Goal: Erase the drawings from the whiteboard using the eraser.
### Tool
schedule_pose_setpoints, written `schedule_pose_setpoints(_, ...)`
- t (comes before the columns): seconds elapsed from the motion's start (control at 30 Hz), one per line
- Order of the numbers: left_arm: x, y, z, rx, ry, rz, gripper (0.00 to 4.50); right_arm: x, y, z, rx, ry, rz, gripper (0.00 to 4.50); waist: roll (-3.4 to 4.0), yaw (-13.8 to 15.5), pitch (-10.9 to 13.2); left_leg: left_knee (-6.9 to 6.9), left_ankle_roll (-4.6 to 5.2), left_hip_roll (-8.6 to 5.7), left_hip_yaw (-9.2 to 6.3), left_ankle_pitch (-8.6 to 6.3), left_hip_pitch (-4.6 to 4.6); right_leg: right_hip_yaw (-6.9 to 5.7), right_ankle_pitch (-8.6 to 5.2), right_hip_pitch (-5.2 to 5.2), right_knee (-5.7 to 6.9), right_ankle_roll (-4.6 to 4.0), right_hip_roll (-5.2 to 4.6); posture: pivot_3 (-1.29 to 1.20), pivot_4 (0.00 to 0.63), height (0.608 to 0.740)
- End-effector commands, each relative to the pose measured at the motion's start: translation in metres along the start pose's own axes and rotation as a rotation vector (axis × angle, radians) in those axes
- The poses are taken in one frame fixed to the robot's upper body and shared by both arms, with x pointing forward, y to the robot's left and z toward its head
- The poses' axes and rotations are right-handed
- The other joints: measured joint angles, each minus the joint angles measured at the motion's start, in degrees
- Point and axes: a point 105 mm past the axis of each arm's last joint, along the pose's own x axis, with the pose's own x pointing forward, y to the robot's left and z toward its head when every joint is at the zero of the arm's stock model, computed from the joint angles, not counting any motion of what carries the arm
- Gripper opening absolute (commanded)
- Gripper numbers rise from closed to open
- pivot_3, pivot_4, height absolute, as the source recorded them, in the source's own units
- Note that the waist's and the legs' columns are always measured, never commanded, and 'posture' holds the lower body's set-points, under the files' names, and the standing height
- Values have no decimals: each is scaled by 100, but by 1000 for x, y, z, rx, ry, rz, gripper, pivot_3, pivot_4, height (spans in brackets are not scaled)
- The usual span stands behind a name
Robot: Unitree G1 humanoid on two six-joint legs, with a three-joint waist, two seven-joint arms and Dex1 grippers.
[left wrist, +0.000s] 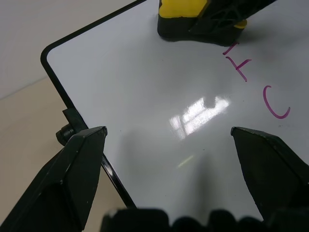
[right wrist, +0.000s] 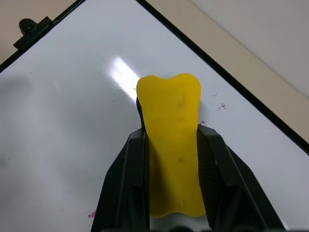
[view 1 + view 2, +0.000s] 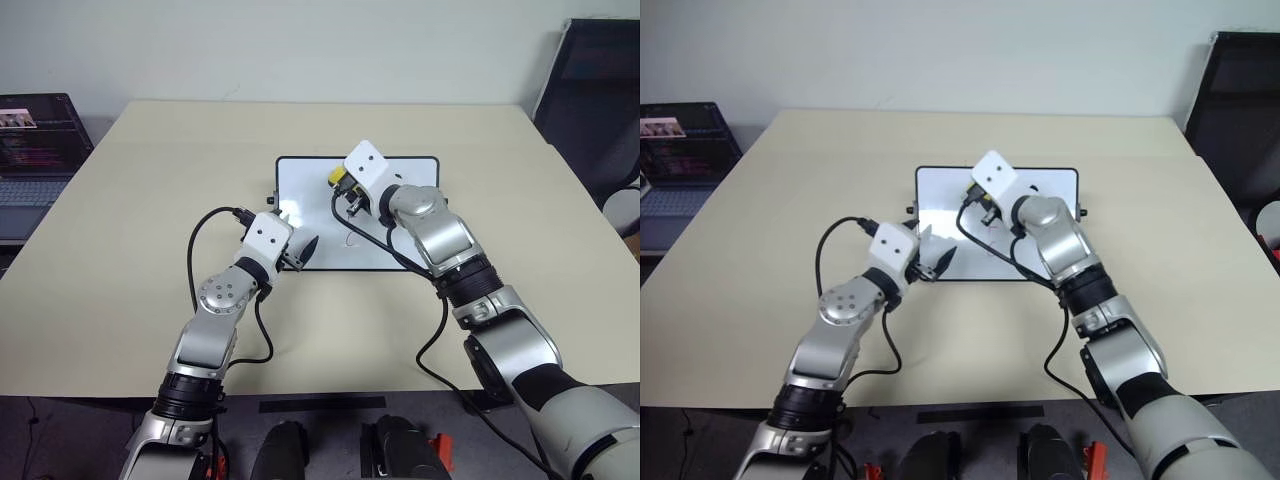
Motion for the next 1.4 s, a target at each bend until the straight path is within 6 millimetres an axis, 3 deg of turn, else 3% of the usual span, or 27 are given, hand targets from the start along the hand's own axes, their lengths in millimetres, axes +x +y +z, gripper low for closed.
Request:
schedule_pose_setpoints(0.03,-1,2,17,26,-61,12,4500,-2,-1,-13,4,48,2,973,0,7,0,0,0,0,0,0,0,0,0,0,0,0,0,0,150,740)
schedule_pose_setpoints(0.57,10,-4,21,22,-81,-27,4500,-10,-47,-16,-1,66,-137,973,-1,106,0,26,10,-3,4,8,0,0,15,10,-1,13,1,0,150,740)
schedule_pose_setpoints(1.0,11,1,22,33,-82,-30,4500,-15,-54,-30,0,92,-158,973,-1,141,0,33,13,-4,10,9,-2,1,18,12,-2,15,1,0,150,740)
schedule_pose_setpoints(1.4,8,1,23,40,-81,-28,4500,-14,-68,-27,-1,85,-197,973,-1,140,0,58,14,-3,8,9,-1,-7,20,34,-5,18,2,0,150,740)
